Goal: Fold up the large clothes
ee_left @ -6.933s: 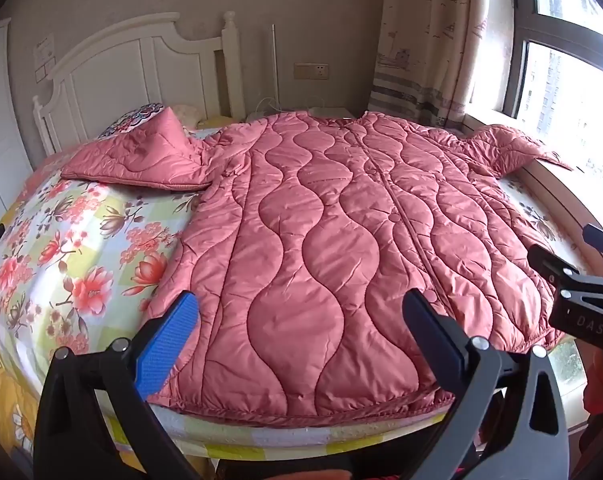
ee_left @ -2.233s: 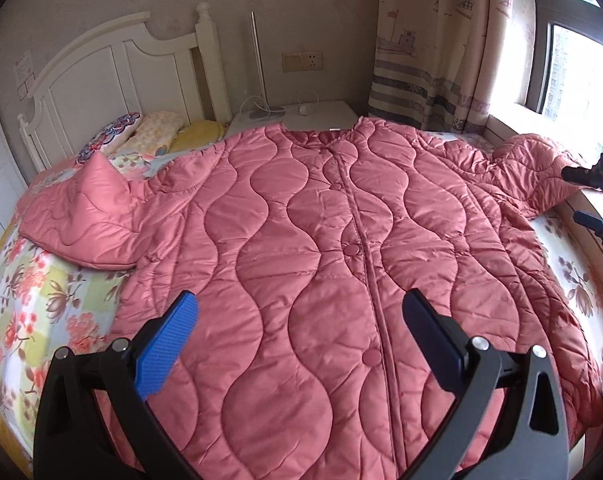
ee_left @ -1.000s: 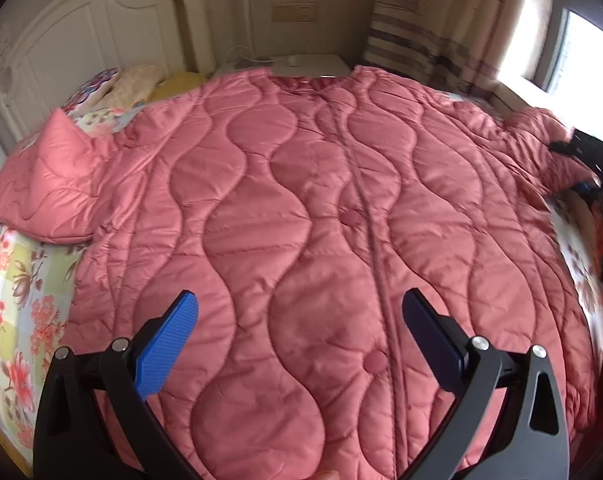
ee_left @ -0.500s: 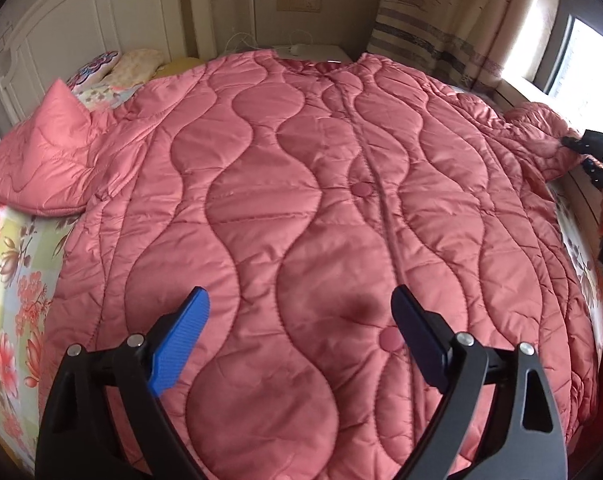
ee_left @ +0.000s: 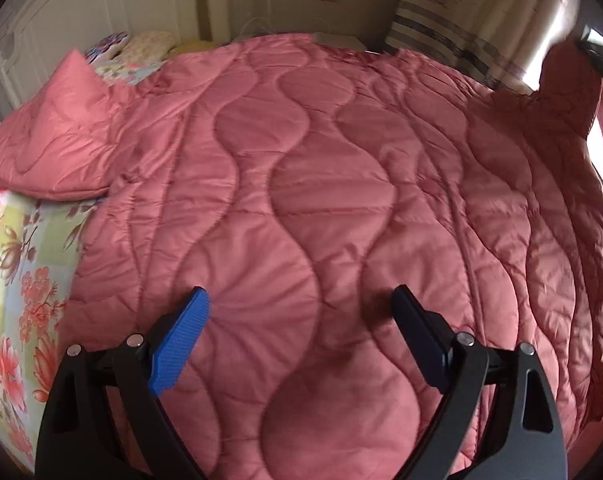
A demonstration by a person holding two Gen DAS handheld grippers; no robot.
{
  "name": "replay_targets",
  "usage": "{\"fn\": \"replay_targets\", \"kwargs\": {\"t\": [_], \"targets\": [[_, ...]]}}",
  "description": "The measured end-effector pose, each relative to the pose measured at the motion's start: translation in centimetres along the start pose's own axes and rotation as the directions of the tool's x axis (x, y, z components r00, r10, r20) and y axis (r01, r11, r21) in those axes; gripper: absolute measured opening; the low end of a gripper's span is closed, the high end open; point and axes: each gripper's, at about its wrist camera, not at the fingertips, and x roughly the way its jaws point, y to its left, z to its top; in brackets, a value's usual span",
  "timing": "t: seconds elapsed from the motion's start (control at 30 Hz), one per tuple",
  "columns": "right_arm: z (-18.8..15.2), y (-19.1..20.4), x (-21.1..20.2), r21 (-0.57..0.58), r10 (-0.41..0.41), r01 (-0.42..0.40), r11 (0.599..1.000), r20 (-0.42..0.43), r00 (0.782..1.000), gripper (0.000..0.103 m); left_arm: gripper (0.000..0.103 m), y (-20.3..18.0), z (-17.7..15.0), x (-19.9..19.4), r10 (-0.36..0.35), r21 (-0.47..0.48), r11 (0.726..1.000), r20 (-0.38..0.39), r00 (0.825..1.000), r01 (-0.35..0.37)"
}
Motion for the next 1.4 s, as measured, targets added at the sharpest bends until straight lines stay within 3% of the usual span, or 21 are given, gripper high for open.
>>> {"fn": "replay_targets", "kwargs": {"t": [0.03,0.07,0.1,0.2,0.33,0.43,0.47,0.57,0.67,0.73,0.83,0.9,1.0,1.2,1.27,1.33,1.37,1.4], "targets": [[1.0,3.1,-1.1,-0.155,0.003,0.002,0.988,0.032,0.999,0.012,0.092,0.6,0.0,-0.1,0.004,-0.019,1.0,0.001,1.0,-0.004],[1.5,7.1,-2.4,-0.314,0.042,-0.021,0.949,0.06,0.997,0.012,0.092,1.1,0.1,-0.3,0.012,-0.035,0.999,0.002,1.0,-0.012],[1.5,9.5,-3.2,-0.397,0.076,-0.044,0.917,0.064,0.995,0.011,0.092,2.0,0.3,-0.5,0.026,-0.06,0.998,0.006,1.0,-0.026],[-1.5,17.1,-5.6,-0.657,0.132,-0.05,0.752,0.076,0.988,0.01,0.092,4.2,0.8,-1.8,0.081,-0.103,0.992,0.024,0.996,-0.078],[-4.4,20.6,-6.5,-0.747,0.134,-0.044,0.663,0.06,0.989,0.01,0.093,6.5,3.1,-4.0,0.168,-0.097,0.982,0.085,0.982,-0.16],[-5.9,21.6,-6.5,-0.793,0.081,0.033,0.608,0.104,0.991,0.01,0.095,6.6,5.7,-6.2,0.226,-0.074,0.974,0.157,0.962,-0.216],[-6.6,22.1,-6.3,-0.823,0.058,0.069,0.563,0.123,0.991,0.01,0.096,6.3,6.7,-6.8,0.23,-0.069,0.973,0.176,0.957,-0.221],[-7.0,23.6,-6.4,-0.896,0.021,0.16,0.415,0.185,0.983,0.01,0.096,3.6,9.9,-8.3,0.199,-0.037,0.98,0.22,0.955,-0.196],[-6.6,23.9,-6.6,-0.928,0.017,0.171,0.332,0.188,0.982,0.01,0.096,-1.9,13.0,-10.4,0.09,0.102,0.987,0.289,0.953,-0.124],[-6.6,23.9,-6.8,-0.932,0.016,0.156,0.328,0.17,0.985,0.01,0.096,-7.8,14.4,-10.9,0.043,0.273,0.953,0.313,0.949,-0.133],[-6.6,23.8,-7.1,-0.918,0.017,0.139,0.37,0.156,0.988,0.01,0.096,-14.7,14.2,-9.0,0.05,0.466,0.86,0.332,0.942,-0.21],[-6.9,23.8,-7.1,-0.906,0.016,0.133,0.403,0.152,0.988,0.01,0.097,-17.8,13.8,-7.0,0.067,0.559,0.791,0.326,0.943,-0.25],[-7.0,23.8,-7.0,-0.894,0.019,0.134,0.428,0.157,0.987,0.01,0.097,-20.3,13.7,-4.0,0.143,0.605,0.714,0.367,0.919,-0.353],[-6.6,23.8,-6.4,-0.878,0.021,0.152,0.455,0.181,0.983,0.011,0.097,-19.4,15.7,1.4,0.357,0.534,0.68,0.357,0.863,-0.503],[-6.8,23.7,-6.7,-0.87,0.017,0.158,0.468,0.188,0.982,0.011,0.097,-17.6,16.8,2.8,0.409,0.495,0.697,0.32,0.855,-0.518],[-6.9,23.6,-7.0,-0.863,0.019,0.168,0.476,0.201,0.979,0.011,0.097,-14.3,18.3,3.9,0.505,0.376,0.71,0.319,0.802,-0.596],[-6.9,23.6,-7.1,-0.859,0.018,0.173,0.483,0.207,0.978,0.011,0.096,-12.6,19.0,4.3,0.536,0.333,0.718,0.296,0.791,-0.611],[-7.0,23.5,-7.2,-0.851,0.017,0.181,0.493,0.218,0.976,0.011,0.096,-11.4,19.4,4.5,0.545,0.309,0.734,0.263,0.796,-0.605]]}}
